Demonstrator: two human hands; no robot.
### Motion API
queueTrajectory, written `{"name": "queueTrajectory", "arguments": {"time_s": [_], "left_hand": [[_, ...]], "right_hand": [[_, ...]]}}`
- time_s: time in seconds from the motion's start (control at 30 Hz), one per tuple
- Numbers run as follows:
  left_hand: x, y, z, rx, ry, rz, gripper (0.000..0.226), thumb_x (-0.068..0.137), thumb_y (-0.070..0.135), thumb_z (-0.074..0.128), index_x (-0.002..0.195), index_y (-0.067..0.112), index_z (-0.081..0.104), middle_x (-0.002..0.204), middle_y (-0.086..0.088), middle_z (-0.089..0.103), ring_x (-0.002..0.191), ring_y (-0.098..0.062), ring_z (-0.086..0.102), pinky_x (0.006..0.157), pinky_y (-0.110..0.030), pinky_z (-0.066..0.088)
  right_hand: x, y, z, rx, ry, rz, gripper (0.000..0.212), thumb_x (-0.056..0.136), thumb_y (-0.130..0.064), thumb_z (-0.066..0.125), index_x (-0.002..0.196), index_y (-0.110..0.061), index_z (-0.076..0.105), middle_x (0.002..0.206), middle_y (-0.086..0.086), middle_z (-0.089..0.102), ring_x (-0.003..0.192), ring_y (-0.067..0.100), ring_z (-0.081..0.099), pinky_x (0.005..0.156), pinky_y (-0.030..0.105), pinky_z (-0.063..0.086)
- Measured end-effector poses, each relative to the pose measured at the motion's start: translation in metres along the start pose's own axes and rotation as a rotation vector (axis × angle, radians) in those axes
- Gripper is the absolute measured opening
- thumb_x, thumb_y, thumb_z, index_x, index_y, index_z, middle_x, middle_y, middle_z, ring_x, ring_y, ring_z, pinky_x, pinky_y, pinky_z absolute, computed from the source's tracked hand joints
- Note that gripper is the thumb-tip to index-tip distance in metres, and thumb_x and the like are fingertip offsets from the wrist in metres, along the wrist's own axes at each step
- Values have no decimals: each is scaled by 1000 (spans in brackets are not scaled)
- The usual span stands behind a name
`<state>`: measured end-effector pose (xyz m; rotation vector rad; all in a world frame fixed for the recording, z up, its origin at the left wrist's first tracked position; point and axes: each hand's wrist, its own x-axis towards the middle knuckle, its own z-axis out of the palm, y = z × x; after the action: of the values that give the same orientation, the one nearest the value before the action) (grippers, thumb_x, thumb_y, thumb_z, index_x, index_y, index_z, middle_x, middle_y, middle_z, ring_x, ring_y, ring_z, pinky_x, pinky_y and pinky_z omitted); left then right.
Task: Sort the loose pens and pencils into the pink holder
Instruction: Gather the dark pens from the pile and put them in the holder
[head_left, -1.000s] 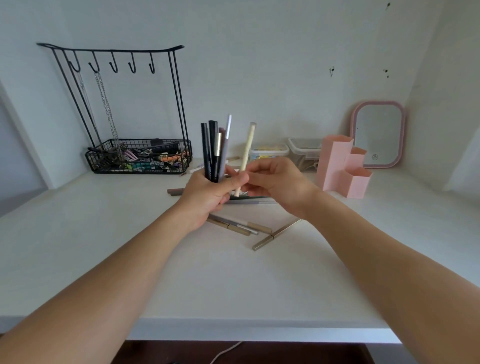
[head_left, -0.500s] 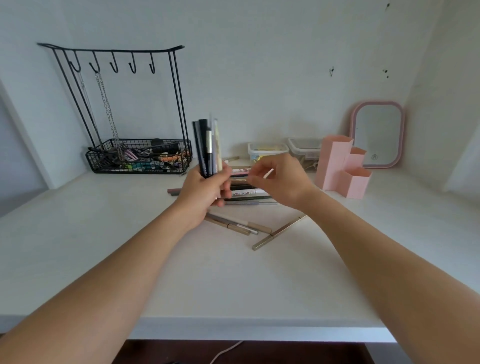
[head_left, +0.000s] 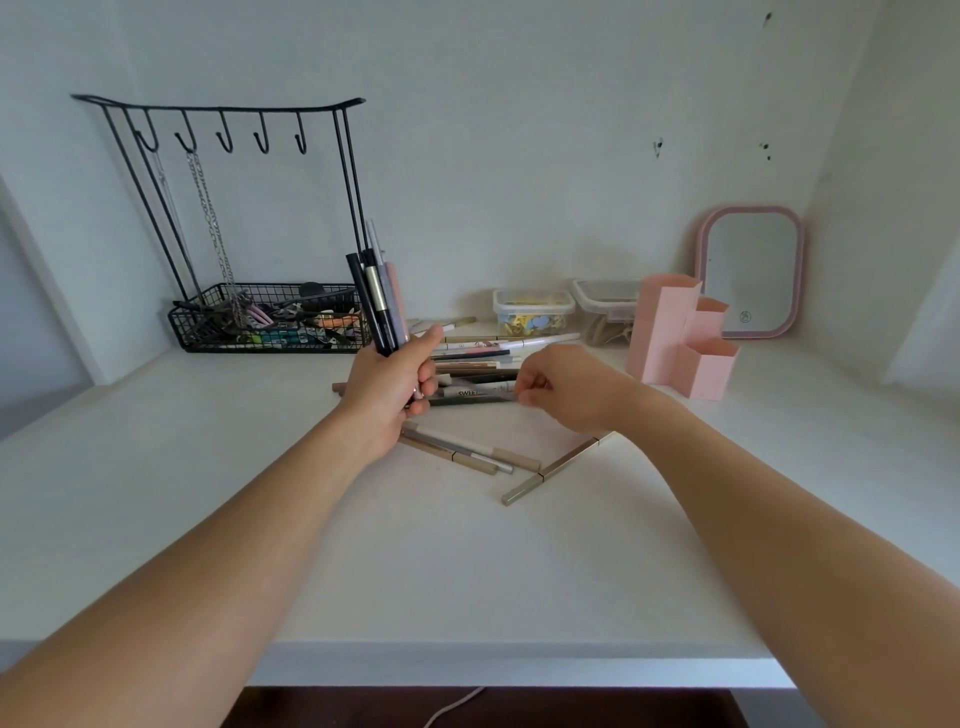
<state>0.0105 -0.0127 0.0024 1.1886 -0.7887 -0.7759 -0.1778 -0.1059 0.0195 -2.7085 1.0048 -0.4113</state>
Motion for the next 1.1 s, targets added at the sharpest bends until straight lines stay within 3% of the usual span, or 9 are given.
{"name": "queueTrajectory", "arguments": {"time_s": [0.1,0.17,0.27,0.4,0.57,0.7,0.8,0.93,1.1], "left_hand": [[-3,0,3,5,-82,9,30,86,39,78,80,23,52,50,8,44,45,-8,40,36,-19,25],[-6,-2,6,22,-150,10,31,82,43,79,80,21,58,51,8,43,46,-8,40,36,-18,25],[-11,-3,10,40,-243,25,28,78,47,79,80,22,66,52,6,43,46,-8,41,36,-17,26],[-13,-2,13,53,-234,53,31,75,48,78,82,20,67,54,4,50,43,-8,42,35,-16,26],[-14,-7,15,140,-216,96,38,81,50,78,94,16,69,54,1,53,44,-9,47,37,-18,29],[-14,-8,13,260,-197,149,31,84,49,73,82,18,74,59,-8,67,52,-21,65,40,-24,43],[-13,-9,13,264,-205,163,30,90,44,71,89,14,77,71,-14,75,66,-27,75,45,-28,53],[-12,-10,13,341,-179,188,32,94,42,68,89,10,74,63,-7,72,57,-22,71,42,-27,49],[-9,-11,14,363,-152,163,44,94,41,67,90,-3,68,51,-3,57,42,-15,51,36,-21,33]], "right_hand": [[-2,-5,-9,578,87,77,15,97,-13,58,88,-5,68,69,4,55,63,16,49,60,26,41],[-6,-15,-11,1019,47,57,11,98,-7,58,89,-5,65,68,4,54,60,10,50,58,21,45],[-9,-29,-3,1232,-22,0,6,97,-5,59,95,-1,63,73,6,59,64,9,59,64,18,53],[-9,-35,4,1226,26,-20,11,95,-7,62,99,3,64,77,10,64,69,14,63,71,23,57],[-8,-41,14,1091,141,-28,10,91,-3,67,99,2,71,73,8,70,62,11,66,64,22,57],[-9,-43,19,1092,166,-20,12,87,4,70,98,9,72,74,20,68,59,20,63,60,25,59],[-9,-43,21,1074,188,-13,8,85,5,71,91,9,73,70,19,66,54,17,58,54,23,54],[-7,-44,22,979,200,34,6,84,1,70,81,1,75,64,9,68,52,9,56,51,18,47],[-6,-42,21,992,155,100,7,82,-7,72,82,-5,78,68,2,72,55,5,52,53,17,47]]}}
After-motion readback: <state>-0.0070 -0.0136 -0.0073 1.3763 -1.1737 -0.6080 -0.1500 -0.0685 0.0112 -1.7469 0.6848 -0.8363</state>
